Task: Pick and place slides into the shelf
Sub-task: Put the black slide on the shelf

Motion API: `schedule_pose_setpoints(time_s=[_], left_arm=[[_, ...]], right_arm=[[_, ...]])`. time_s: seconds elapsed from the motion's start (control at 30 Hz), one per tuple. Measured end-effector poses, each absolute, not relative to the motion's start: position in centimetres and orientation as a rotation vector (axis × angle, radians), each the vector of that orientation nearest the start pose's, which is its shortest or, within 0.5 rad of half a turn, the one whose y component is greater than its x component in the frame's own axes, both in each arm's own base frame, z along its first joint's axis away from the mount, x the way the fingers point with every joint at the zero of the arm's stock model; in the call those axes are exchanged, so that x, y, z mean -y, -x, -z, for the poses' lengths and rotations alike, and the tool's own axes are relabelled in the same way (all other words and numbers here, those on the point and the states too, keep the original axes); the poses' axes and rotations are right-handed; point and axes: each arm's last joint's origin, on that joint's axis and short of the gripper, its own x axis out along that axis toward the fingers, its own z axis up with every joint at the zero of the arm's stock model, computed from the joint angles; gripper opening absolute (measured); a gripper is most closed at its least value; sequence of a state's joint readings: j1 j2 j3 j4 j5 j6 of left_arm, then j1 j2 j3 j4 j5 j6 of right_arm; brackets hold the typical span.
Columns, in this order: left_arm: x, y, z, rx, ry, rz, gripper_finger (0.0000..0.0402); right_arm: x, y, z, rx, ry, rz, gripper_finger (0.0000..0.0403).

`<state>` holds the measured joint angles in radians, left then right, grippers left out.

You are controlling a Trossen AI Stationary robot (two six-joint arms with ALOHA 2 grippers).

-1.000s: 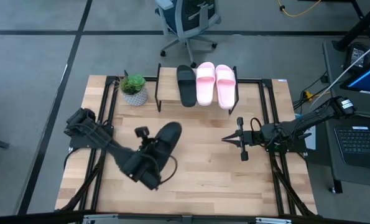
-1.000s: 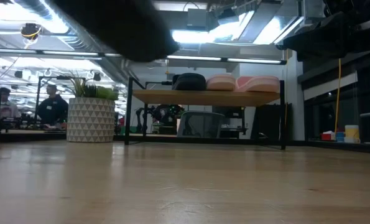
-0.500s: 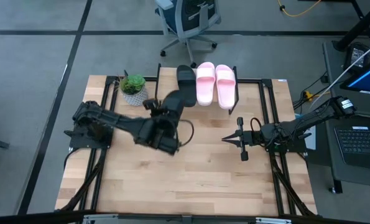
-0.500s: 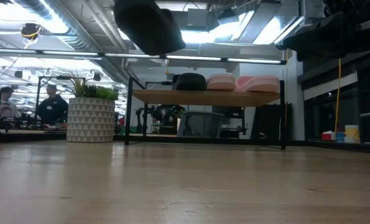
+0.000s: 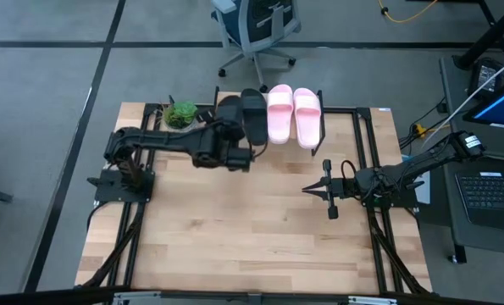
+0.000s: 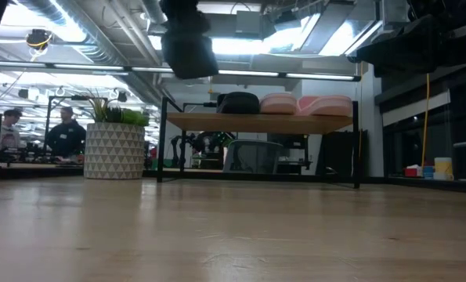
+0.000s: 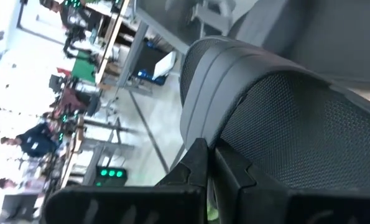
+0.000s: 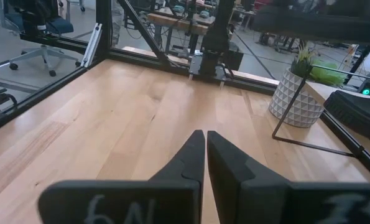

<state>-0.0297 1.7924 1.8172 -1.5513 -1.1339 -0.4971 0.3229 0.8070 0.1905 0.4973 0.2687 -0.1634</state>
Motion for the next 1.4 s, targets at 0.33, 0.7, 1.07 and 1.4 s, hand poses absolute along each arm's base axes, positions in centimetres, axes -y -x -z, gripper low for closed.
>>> schedule_pose_setpoints(time_s=[0.33,0.7,1.07,1.4], left_arm=[[-6.1,-33.7,-34.9,-1.075,-0.466,-1.146,0.0],[-11.0,-33.3,-35.0,-1.126,-0.414,-1.172,0.0],[-13.0,-33.2,-34.8,-1.103,-0.333,-1.188,0.0],[-13.3,-33.4,-32.9,-1.155,-0.363,-1.166,0.0]], right_arm=[[-4.6,-16.1,-19.0,-0.109,0.201,-0.063,0.0021],[-4.6,-16.1,-19.0,-0.11,0.204,-0.064,0.0021],[-4.6,-16.1,-19.0,-0.11,0.204,-0.064,0.0021],[-4.6,-16.1,-19.0,-0.11,0.204,-0.063,0.0021]])
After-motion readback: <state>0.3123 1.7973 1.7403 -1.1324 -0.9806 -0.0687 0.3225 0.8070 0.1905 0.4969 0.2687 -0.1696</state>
